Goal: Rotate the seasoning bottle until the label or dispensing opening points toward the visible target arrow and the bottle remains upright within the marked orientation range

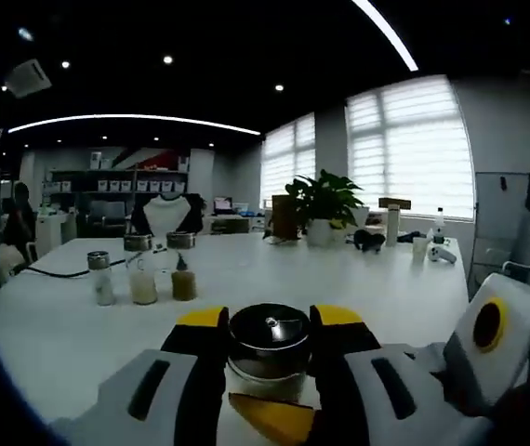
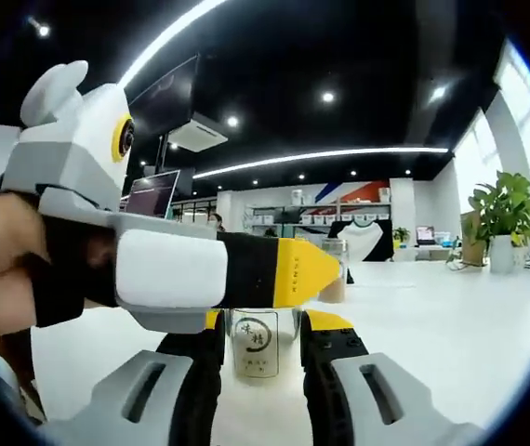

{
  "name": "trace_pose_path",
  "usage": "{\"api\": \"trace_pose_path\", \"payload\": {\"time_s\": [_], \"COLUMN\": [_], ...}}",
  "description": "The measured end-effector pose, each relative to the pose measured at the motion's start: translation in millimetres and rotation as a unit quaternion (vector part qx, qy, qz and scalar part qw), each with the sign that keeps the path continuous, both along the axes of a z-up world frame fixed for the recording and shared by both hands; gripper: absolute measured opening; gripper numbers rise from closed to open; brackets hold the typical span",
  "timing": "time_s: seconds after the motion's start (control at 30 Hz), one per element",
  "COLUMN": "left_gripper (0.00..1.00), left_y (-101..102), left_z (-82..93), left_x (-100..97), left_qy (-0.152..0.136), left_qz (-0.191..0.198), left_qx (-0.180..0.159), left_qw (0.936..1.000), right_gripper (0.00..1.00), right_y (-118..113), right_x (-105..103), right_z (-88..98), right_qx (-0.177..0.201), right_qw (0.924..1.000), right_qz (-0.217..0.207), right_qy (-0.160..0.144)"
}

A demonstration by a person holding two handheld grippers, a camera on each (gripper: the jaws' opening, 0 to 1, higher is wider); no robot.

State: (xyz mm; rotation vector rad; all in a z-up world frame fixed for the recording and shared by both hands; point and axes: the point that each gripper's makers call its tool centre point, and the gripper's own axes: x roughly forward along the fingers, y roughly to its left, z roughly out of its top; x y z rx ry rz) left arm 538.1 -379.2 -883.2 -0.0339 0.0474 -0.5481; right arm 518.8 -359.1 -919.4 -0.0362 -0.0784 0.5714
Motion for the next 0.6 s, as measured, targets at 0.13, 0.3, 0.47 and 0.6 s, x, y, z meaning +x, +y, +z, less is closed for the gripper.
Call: {"api": "trace_pose_path", "payload": {"time_s": [0.13,0.3,0.47,0.6], "left_gripper": [0.37,0.36,0.36,0.36], "left_y": [5.0,0.6,-0.4,-1.9], "left_z": [-0.2,-5.2,2.2,1.2], "left_x": [-2.2,0.7,0.6,1.8], "left_qy": [-0.002,-0.007,-0.023,-0.024], "left_qz": [0.013,-0.022,-0.037,-0.046], "left_qx": [-0.012,0.019,0.018,0.025], "left_qw": [0.9998,0.9995,0.9989,0.9983], "right_gripper": [0.29,0.29,0.30,0.30], "right_y": [2.1,0.5,-0.1,-0.6], "right_x": [-0.4,3.5,2.7,1.0], "right_z": [0.2,-3.7,1.1,1.0], "right_qx": [-0.001,-0.007,-0.012,-0.059], "right_qw": [1.0000,0.9999,0.9997,0.9981], "right_qz": [0.005,0.008,0.019,0.011], "right_qy": [0.001,0.010,-0.001,-0.016]}}
